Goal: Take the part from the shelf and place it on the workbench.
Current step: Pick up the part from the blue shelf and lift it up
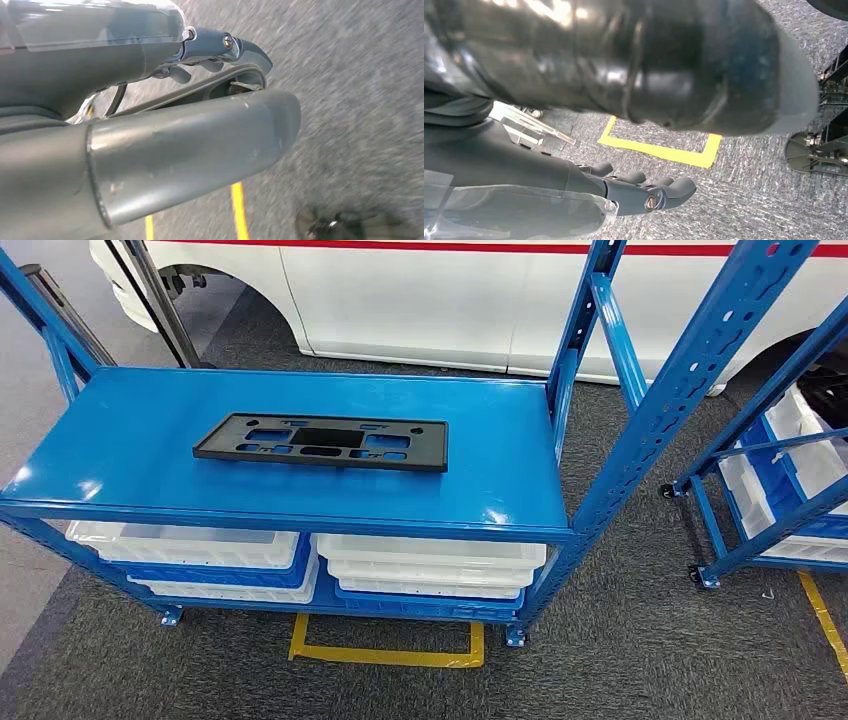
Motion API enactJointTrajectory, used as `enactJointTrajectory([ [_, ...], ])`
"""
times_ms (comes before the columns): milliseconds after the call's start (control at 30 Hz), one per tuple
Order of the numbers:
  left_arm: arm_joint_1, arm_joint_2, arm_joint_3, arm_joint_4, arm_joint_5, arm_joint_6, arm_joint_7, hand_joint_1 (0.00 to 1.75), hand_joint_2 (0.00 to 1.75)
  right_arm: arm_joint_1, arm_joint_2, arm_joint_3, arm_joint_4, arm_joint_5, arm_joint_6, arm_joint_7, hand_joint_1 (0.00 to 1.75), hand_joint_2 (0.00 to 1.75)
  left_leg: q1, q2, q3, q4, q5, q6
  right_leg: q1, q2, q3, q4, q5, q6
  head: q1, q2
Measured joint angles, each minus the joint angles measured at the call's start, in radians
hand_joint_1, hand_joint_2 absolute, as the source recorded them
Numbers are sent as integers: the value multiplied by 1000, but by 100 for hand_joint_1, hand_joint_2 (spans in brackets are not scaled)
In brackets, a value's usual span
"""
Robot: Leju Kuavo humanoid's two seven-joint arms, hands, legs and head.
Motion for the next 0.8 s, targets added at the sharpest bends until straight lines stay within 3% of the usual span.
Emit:
enactJointTrajectory([
  [100, -12, -2, -28, 0, -34, 45, -30, 0, 0, -12, 9, -8, 1, -2, -72, 23, 0, 0, 0, 0, -1, 0, 0, 0, 0, 0, 0, 0, 0, 0, 0, 0],
  [200, -33, -9, -60, 0, -54, 86, -38, 0, 0, -54, 74, -27, 2, -18, -330, 86, 0, 0, 1, 3, 0, 0, 0, 0, 1, 2, 1, 0, 0, 0, 0, 0],
  [267, -42, -13, -72, 0, -57, 92, -34, 0, 0, -82, 121, -37, -7, -22, -413, 114, 0, 0, 1, 4, 1, 0, 0, 0, 1, 4, 1, 0, 1, 1, 0, 0],
  [433, -50, -20, -107, 0, -92, 106, -39, 0, 0, -122, 194, -48, -25, -18, -400, 134, 0, 0, 1, 3, 4, 0, 0, 0, 1, 4, 2, 1, 1, 1, 0, 0],
  [800, -65, -22, -155, 0, -137, 135, -31, 0, 0, -125, 221, -52, -55, -1, -383, 135, 0, 0, 0, 4, 3, 0, 0, 0, 0, 4, 2, 0, 1, 2, 0, 0],
])
